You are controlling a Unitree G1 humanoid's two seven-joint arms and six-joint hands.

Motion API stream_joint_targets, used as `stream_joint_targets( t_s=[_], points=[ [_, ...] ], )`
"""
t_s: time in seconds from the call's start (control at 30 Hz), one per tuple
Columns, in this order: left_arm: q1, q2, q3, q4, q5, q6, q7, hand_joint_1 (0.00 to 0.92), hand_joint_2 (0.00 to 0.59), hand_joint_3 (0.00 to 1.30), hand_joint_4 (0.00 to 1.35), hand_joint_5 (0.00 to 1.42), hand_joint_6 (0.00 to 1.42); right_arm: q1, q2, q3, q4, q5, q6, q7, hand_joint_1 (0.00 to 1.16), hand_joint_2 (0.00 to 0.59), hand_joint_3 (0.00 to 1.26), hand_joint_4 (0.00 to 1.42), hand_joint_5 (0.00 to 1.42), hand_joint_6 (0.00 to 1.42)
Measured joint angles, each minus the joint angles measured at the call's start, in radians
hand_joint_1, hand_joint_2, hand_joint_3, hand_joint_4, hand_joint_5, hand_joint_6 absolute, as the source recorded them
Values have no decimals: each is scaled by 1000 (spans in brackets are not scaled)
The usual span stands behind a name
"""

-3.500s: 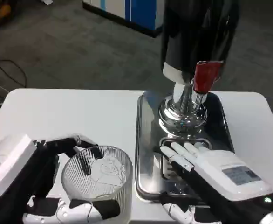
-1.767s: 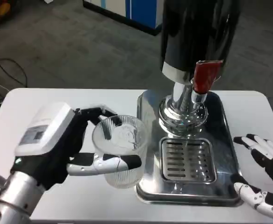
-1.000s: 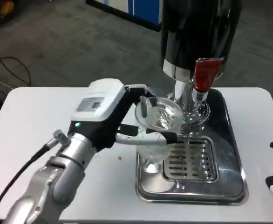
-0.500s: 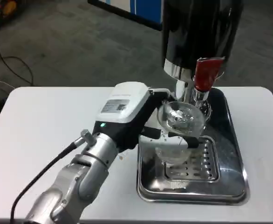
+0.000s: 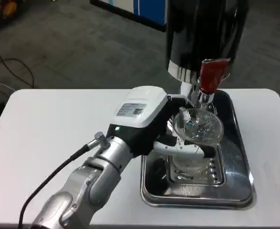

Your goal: Grasp the cup under the faucet to collect the drink, then remove the cup.

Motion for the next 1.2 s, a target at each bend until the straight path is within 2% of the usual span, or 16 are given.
stream_joint_targets(
  t_s=[0.07, 0.1, 0.13, 0.3, 0.5, 0.77, 0.93, 1.03, 1.2],
  points=[
    [1, 3, -3, -13, 3, 14, -9, 234, 62, 581, 512, 733, 1180, 1, -1, 0, 0, 3, 0, 0, 278, 461, 120, 9, 14, 0],
    [2, 4, -3, -19, 5, 21, -10, 218, 56, 539, 431, 633, 1043, 2, -1, 0, 0, 4, 0, 0, 278, 461, 122, 11, 16, 0],
    [4, 5, -4, -25, 6, 27, -11, 208, 52, 515, 384, 578, 973, 2, -1, 0, 0, 5, 0, 0, 278, 461, 123, 11, 18, 0],
    [16, 14, -4, -51, 10, 51, -11, 190, 63, 479, 306, 471, 839, 2, -5, 0, 1, 15, 0, 0, 277, 461, 135, 12, 27, 0],
    [23, 24, -4, -78, 9, 62, -11, 189, 65, 443, 266, 427, 753, 1, -9, 0, 4, 24, 0, 0, 277, 461, 138, 18, 32, 0],
    [47, 36, -3, -111, 2, 63, -30, 194, 76, 400, 249, 406, 733, -1, -10, 4, 7, 25, 0, 0, 277, 461, 145, 22, 38, 0],
    [85, 45, 10, -182, -10, 60, -34, 194, 77, 365, 236, 408, 733, -3, -10, 9, 7, 25, 0, 0, 277, 461, 159, 23, 39, 0],
    [109, 52, 32, -228, -37, 59, -42, 184, 80, 339, 236, 410, 733, -4, -10, 11, 8, 25, -1, 0, 277, 461, 163, 25, 43, 0],
    [164, 89, 89, -347, -60, 61, -65, 181, 79, 323, 233, 410, 733, -5, -10, 18, 8, 25, -2, -3, 277, 461, 165, 31, 48, 0]
  ],
)
